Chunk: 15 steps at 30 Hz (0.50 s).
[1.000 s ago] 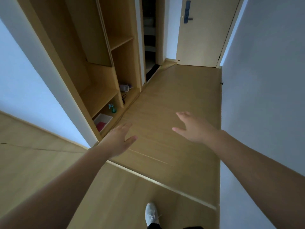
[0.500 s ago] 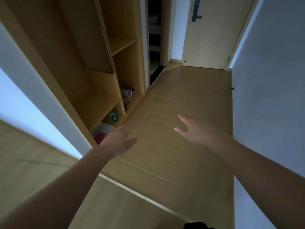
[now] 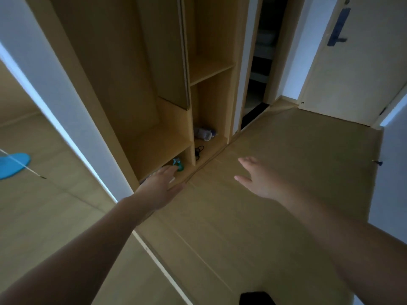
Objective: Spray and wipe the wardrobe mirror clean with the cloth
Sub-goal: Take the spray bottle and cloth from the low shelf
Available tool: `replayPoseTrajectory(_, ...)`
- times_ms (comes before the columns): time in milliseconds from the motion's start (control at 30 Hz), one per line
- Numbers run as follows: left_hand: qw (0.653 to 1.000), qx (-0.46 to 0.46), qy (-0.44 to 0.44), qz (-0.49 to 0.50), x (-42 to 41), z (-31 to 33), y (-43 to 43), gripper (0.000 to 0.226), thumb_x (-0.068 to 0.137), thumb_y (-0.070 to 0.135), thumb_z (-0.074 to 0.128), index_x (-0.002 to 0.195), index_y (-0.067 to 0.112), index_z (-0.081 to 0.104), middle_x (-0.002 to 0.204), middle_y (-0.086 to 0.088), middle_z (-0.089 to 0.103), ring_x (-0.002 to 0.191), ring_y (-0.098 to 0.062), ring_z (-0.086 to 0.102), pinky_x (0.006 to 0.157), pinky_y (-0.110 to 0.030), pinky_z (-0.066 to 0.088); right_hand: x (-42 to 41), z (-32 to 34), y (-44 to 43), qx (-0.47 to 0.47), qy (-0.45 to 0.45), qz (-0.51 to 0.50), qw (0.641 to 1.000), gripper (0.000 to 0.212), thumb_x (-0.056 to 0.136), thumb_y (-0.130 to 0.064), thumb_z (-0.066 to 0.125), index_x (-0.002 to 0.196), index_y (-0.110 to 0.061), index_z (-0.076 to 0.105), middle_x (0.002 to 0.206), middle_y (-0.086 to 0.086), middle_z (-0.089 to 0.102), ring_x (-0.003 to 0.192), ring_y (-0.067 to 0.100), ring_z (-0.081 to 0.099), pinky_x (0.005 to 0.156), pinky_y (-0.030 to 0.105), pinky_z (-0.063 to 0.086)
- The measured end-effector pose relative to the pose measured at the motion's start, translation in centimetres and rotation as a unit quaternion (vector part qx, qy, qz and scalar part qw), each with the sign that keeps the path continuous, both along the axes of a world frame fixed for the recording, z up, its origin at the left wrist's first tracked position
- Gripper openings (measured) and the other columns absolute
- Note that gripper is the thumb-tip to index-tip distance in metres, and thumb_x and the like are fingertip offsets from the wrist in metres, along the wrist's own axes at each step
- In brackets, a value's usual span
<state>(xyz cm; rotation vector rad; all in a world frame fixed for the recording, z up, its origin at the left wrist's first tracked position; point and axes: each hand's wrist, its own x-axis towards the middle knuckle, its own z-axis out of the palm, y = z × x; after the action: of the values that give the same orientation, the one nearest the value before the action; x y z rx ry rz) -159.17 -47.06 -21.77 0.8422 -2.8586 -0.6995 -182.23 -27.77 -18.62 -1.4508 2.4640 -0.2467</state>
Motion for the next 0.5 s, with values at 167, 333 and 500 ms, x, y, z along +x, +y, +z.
replayPoseTrajectory(167, 0.996, -0.015, -0.006, 0.083, -4.8, 0.6, -1.5, 0.062, 0.089, 0.059, 0.047, 0.141, 0.028, 0.034, 0.138, 0.004, 0.047, 0.117, -0.018, 0.052, 0.096, -0.042, 0.049, -6.9, 1.2, -3.4, -0.012, -0.009, 0.06, 0.998, 0.069, 0.096, -0.052, 0.043, 0.153, -0.023, 0.016, 0.161, 0.003, 0.015, 0.146, 0.021, 0.02, 0.114, 0.037, 0.025)
replayPoseTrajectory(333, 0.989, -0.045, 0.011, 0.139, -7.5, 0.1, -3.0, 0.059, 0.088, 0.063, 0.043, 0.137, 0.031, 0.033, 0.134, 0.005, 0.049, 0.106, -0.01, 0.05, 0.081, -0.025, 0.044, -11.2, 1.3, -7.3, -0.02, -0.022, 0.109, 0.994, 0.069, 0.096, -0.05, 0.045, 0.153, -0.021, 0.018, 0.161, 0.004, 0.016, 0.146, 0.022, 0.021, 0.115, 0.039, 0.027)
replayPoseTrajectory(500, 0.983, -0.052, 0.001, 0.174, -9.3, 0.5, -6.3, 0.058, 0.091, 0.059, 0.044, 0.14, 0.033, 0.029, 0.143, 0.004, 0.042, 0.12, -0.018, 0.05, 0.089, -0.032, 0.05, -13.3, 1.3, -12.4, -0.026, 0.002, 0.158, 0.987, 0.068, 0.096, -0.052, 0.044, 0.152, -0.023, 0.02, 0.157, 0.0, 0.023, 0.138, 0.023, 0.035, 0.103, 0.035, 0.038)
